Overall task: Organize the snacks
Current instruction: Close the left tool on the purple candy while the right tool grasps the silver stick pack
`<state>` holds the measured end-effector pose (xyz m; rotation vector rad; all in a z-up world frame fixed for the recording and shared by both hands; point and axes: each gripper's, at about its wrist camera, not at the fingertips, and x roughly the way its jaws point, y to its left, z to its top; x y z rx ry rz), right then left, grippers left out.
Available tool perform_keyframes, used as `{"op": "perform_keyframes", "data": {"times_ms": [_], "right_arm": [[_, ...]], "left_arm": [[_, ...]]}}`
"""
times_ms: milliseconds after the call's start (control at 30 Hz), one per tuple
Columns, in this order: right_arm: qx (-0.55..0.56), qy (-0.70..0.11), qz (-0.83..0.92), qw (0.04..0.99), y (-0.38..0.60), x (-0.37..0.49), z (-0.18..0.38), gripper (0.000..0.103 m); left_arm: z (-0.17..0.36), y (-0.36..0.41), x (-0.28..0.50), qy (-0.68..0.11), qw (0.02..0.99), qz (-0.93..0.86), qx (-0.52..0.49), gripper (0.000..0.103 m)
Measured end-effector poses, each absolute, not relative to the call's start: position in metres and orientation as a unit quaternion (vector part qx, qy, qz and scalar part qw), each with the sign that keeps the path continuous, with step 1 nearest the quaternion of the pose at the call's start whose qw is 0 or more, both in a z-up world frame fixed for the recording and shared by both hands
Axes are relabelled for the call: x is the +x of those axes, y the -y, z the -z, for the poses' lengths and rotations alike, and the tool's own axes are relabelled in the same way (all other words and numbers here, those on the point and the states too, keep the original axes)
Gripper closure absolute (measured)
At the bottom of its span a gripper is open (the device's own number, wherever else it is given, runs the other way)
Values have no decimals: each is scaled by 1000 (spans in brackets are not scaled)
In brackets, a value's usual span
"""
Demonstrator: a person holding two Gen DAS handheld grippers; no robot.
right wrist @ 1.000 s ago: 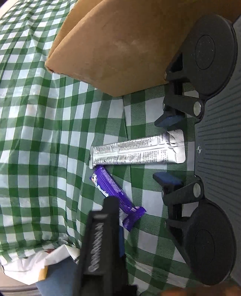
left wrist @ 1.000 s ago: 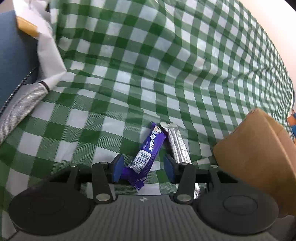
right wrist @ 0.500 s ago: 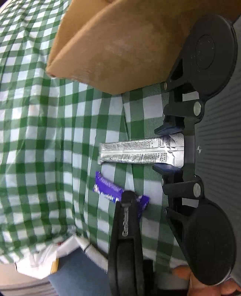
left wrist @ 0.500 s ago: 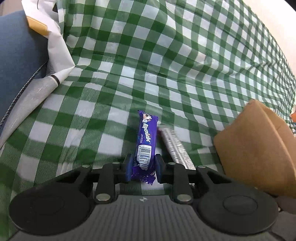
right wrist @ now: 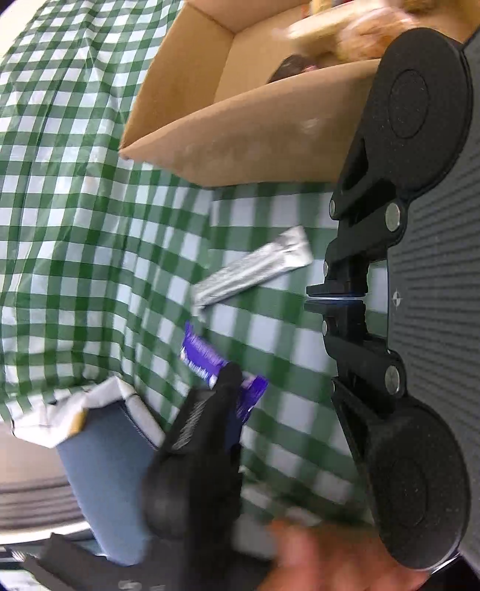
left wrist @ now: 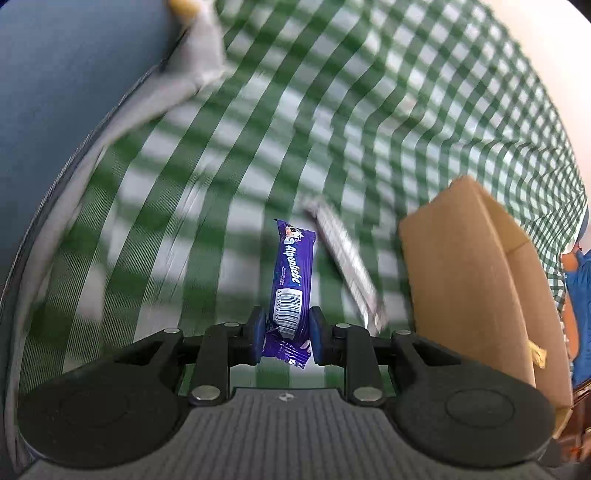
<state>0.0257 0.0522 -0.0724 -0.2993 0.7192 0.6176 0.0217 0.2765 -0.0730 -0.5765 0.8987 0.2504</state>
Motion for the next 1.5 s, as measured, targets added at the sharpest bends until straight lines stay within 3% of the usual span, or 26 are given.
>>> {"op": "perform_keyframes", "data": {"times_ms": [200,267,367,400,600,700,733,800,967,1033,1100,1133,1167,1333,1400,1500], "right_arm": [[-118,-348,-285,885,-42,20,78,100],[-125,-335,-286,889,-45,21,76,90],[-144,-320,-273,896,-55,30,78,68],[-154,-312,-265,899,-59,34,79,66],[-182,-295,-242,906,-87,70,91,65],[-187,-296,-234,907,-102,88,97,54],[-187,-303,-233,905,-106,95,100,47],[-183,-316,-233,901,-111,108,106,44],[-177,-324,-220,903,-120,126,117,33],[-166,-329,-226,902,-120,127,118,38],[-147,-337,-249,896,-118,127,117,55],[-151,-335,-260,893,-119,125,116,68],[-166,-327,-262,893,-121,121,116,74],[-165,-331,-273,888,-114,107,111,81],[-171,-327,-278,887,-110,96,107,96],[-180,-318,-290,884,-100,76,96,98]], "left_arm": [[90,-281,12,-494,816,-127,-273,71],[88,-281,15,-490,823,-130,-258,64],[86,-284,22,-481,829,-136,-251,63],[87,-284,25,-480,830,-137,-250,63],[93,-285,39,-487,827,-139,-245,63],[93,-284,39,-487,828,-132,-244,64],[94,-284,39,-488,829,-131,-240,69],[94,-284,40,-491,829,-133,-232,78],[95,-290,39,-491,826,-128,-246,80],[94,-290,40,-491,826,-126,-246,80],[94,-290,40,-490,826,-126,-247,81],[94,-290,39,-490,826,-126,-247,81],[94,-290,39,-490,826,-126,-248,81],[93,-291,35,-488,824,-125,-258,83],[93,-291,33,-487,824,-126,-261,83],[92,-290,31,-488,823,-127,-263,84]]}}
